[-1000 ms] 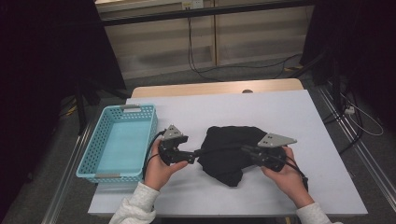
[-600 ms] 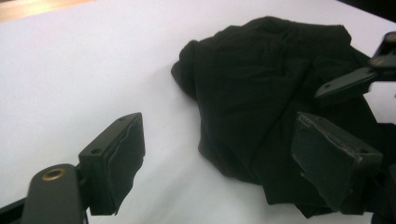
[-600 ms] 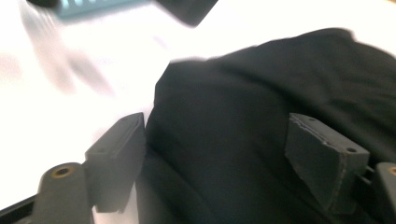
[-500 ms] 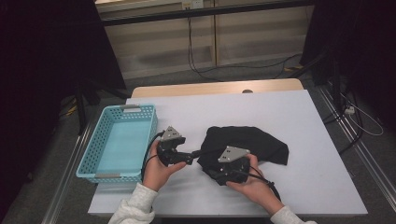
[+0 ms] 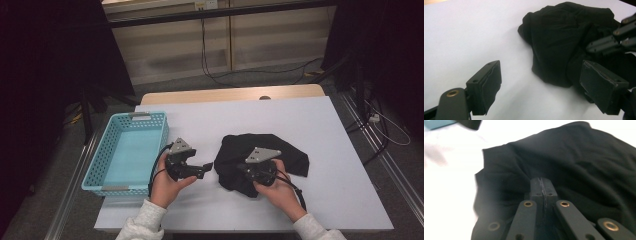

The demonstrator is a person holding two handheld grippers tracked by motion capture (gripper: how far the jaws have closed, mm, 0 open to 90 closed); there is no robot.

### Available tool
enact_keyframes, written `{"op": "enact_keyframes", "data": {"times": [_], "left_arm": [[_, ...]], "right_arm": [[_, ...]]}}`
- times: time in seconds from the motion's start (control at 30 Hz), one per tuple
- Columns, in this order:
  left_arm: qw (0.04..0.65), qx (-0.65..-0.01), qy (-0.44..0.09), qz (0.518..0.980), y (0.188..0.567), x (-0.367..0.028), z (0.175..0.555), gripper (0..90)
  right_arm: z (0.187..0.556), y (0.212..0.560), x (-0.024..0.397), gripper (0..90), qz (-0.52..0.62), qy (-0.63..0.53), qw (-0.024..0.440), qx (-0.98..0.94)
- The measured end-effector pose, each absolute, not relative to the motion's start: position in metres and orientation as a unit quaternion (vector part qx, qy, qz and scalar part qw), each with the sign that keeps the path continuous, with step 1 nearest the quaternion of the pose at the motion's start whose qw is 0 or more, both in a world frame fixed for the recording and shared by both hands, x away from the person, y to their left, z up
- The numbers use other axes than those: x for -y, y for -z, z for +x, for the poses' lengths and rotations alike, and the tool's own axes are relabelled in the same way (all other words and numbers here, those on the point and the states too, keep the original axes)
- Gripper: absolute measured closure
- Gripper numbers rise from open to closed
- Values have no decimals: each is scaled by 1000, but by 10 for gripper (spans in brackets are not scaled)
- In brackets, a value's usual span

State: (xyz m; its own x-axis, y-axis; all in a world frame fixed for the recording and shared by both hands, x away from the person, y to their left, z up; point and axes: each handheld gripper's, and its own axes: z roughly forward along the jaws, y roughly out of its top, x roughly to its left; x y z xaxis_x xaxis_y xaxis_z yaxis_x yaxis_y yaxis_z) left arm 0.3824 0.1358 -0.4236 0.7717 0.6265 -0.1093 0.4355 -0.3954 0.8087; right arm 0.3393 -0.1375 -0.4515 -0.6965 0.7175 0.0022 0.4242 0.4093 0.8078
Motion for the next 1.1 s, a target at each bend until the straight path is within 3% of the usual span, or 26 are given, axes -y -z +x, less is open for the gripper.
{"op": "enact_keyframes", "data": {"times": [0.27,0.6,1.1], "left_arm": [[443,-323,-107,829,426,-139,376,177],[445,-315,-104,832,426,-134,380,177],[451,-292,-95,838,423,-111,384,176]], "right_arm": [[352,446,154,898,373,-428,182,-803],[354,433,216,899,436,-448,218,-750],[338,436,259,898,475,-441,232,-726]]}}
